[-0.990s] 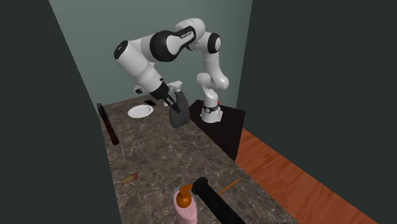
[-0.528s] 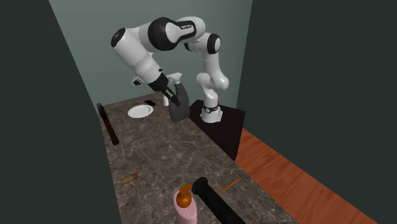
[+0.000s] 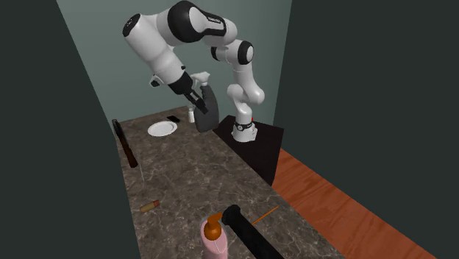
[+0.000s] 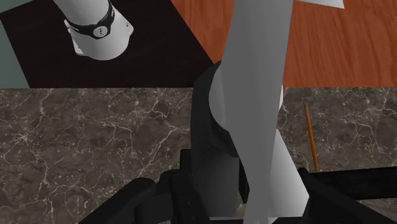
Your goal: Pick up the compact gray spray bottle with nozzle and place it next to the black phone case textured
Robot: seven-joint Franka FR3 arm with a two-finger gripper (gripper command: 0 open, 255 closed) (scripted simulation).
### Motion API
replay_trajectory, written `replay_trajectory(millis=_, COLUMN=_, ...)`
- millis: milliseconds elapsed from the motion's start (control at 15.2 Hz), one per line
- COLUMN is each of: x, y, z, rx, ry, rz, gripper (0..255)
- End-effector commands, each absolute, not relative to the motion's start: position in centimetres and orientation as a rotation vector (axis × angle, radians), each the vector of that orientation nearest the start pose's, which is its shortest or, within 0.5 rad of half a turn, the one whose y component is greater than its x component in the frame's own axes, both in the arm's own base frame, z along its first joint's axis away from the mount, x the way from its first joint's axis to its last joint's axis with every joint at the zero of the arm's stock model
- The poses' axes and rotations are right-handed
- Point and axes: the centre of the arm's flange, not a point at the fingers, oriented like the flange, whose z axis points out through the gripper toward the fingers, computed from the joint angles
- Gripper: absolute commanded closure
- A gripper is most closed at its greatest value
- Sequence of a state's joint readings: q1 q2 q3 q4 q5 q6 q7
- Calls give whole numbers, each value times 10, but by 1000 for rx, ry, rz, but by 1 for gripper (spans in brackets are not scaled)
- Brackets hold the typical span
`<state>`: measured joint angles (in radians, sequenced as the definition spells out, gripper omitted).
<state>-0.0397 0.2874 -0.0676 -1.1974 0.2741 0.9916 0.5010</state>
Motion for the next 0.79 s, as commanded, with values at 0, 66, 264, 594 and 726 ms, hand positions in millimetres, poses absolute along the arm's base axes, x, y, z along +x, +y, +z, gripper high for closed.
replay_trajectory(millis=0, x=570, y=-18, z=607, rx=-2801, ry=741, rz=786, gripper=255)
replay_trajectory(millis=66, x=570, y=-18, z=610, rx=-2801, ry=741, rz=786, gripper=255)
replay_trajectory(millis=264, x=543, y=-47, z=610, rx=-2801, ry=741, rz=786, gripper=255)
replay_trajectory(millis=594, x=498, y=-95, z=611, rx=-2801, ry=741, rz=786, gripper=255)
replay_trajectory(millis=726, x=480, y=-115, z=611, rx=-2801, ry=741, rz=786, gripper=255)
